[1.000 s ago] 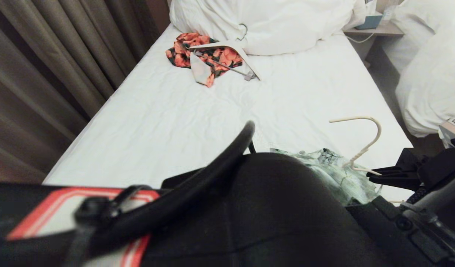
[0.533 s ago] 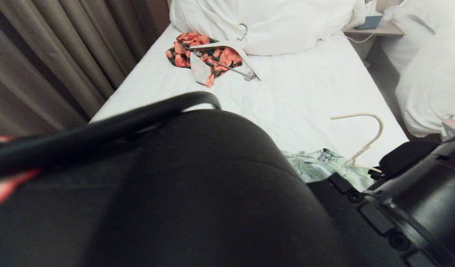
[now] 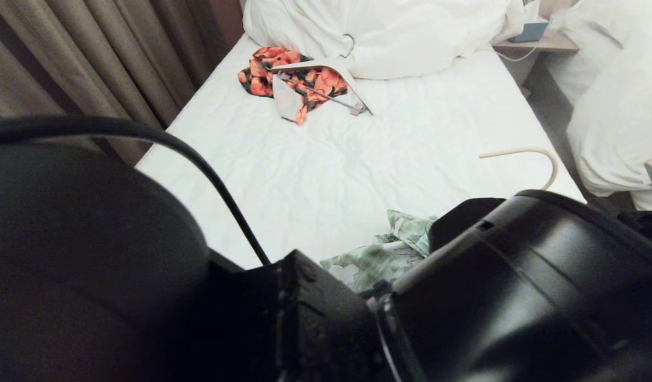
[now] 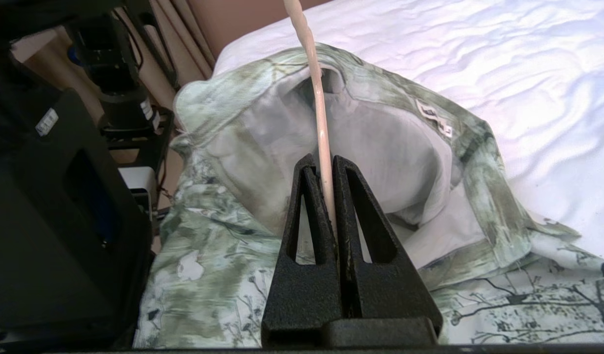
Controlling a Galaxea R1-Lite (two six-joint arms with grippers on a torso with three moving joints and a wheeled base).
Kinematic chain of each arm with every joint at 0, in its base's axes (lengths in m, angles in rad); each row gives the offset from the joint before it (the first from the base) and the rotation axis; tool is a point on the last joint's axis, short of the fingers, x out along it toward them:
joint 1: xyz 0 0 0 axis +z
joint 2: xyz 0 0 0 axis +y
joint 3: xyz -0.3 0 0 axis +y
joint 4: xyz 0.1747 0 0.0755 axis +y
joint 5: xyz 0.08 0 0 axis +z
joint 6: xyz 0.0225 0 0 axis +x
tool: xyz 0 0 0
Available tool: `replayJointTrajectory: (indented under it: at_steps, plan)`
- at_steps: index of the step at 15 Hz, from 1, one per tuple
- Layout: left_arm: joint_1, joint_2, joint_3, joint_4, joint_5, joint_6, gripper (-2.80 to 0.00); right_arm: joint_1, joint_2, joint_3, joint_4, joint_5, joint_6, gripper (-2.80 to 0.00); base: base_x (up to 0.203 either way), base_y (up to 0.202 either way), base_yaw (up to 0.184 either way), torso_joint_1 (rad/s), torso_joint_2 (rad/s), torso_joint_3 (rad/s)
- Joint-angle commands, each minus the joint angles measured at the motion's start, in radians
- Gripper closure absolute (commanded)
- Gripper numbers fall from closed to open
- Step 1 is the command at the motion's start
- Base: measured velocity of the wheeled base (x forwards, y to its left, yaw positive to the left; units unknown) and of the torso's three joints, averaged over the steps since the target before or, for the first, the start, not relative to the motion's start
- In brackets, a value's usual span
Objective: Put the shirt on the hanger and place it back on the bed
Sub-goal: Hook the other side of the shirt onto the hanger
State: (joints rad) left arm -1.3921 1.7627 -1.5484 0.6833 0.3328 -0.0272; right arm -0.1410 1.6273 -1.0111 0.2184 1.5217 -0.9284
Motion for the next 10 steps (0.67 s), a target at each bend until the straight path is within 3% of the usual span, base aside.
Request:
replayJointTrajectory:
  at_steps: [1,5,9,10]
  plan:
    - [0.001,-0.076,0.096,-0.025,0.021,-0.001,-2.8,0.0,-0.013,-0.006,0.004,0.008,-0.006,0.0,0.0,0.0,0.0,0.0,0.0,0.0]
    - [0.064,-0.199,0.257,-0.136,0.047,-0.009,-2.8,0.001,-0.049,-0.004,0.036,0.008,-0.001,0.0,0.0,0.0,0.0,0.0,0.0,0.0]
    - [0.131,-0.267,0.302,-0.158,0.051,-0.01,-2.8,-0.002,-0.066,-0.004,0.044,0.008,-0.001,0.0,0.0,0.0,0.0,0.0,0.0,0.0]
    - [0.139,-0.281,0.313,-0.159,0.051,-0.01,0.0,0.0,-0.068,-0.004,0.047,0.008,0.0,0.0,0.0,0.0,0.0,0.0,0.0,0.0]
